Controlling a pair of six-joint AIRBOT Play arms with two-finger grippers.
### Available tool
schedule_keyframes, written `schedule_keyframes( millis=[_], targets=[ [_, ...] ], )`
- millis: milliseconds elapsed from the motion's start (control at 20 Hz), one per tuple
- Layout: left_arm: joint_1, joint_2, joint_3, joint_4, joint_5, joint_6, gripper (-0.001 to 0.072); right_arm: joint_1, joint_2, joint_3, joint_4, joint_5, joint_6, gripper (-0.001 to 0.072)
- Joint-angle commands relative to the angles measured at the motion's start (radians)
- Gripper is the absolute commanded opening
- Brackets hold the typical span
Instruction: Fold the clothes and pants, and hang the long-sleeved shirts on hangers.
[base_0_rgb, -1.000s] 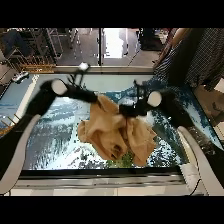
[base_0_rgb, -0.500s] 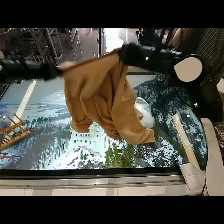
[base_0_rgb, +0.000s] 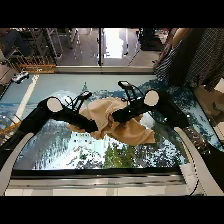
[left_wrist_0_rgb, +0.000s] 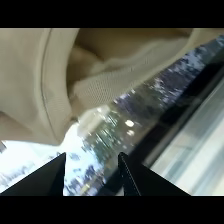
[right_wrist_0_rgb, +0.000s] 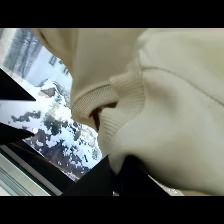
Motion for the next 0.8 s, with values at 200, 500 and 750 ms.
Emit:
schedule_keyframes(
  millis=[200, 500, 750],
  targets=[
    [-0.043, -0.055, 0.019, -0.072, 0.222, 0.232, 0.0566, 0.002, 0.055, -0.066, -0.016, -0.039, -0.013, 0.0026],
    [-0.109, -0.176, 0.019, -0.066, 0.341, 0.219, 0.0566, 0.003, 0.1, -0.058, -0.015, -0.05, -0.005, 0.0026],
    [-0.136, -0.225, 0.019, -0.052, 0.542, 0.028, 0.0445, 0.003, 0.103, -0.058, -0.001, -0.049, -0.003, 0.0026]
  ],
)
